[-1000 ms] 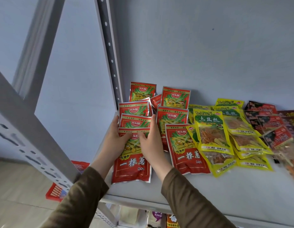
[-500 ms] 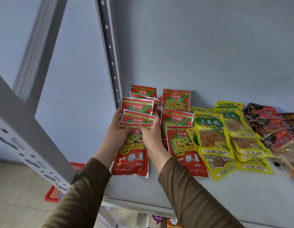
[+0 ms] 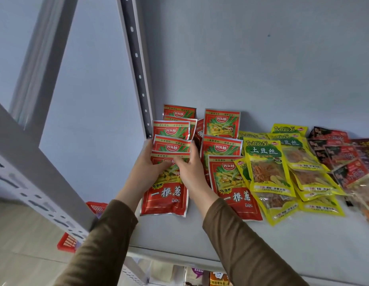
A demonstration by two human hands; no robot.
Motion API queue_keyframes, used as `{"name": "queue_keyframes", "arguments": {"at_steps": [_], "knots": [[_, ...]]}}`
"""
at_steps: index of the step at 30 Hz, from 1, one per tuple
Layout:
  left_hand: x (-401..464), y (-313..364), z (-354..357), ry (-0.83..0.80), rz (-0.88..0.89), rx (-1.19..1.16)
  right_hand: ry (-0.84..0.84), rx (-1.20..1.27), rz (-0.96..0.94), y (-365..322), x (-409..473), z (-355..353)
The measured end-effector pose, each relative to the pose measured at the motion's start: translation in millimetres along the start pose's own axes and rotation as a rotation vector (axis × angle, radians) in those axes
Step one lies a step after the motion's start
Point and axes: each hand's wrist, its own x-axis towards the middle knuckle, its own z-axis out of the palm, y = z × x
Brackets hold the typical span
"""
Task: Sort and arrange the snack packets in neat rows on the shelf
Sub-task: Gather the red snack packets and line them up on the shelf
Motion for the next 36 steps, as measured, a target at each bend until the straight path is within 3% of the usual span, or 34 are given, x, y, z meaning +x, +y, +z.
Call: {"name": "queue_keyframes", "arguments": {"at_steps": [11, 30, 36], "knots": [[9, 4, -3, 0.060, -0.071, -0.188, 0.006, 0.164, 0.083, -6, 2, -1], [8, 14, -3, 0.022, -0.084, -0.179, 0.028, 0.152, 0.155, -28, 14, -3], [-8, 10, -6, 0.093, -0.066, -0.166, -0.027, 0.221, 0.166, -26, -21, -14]]}}
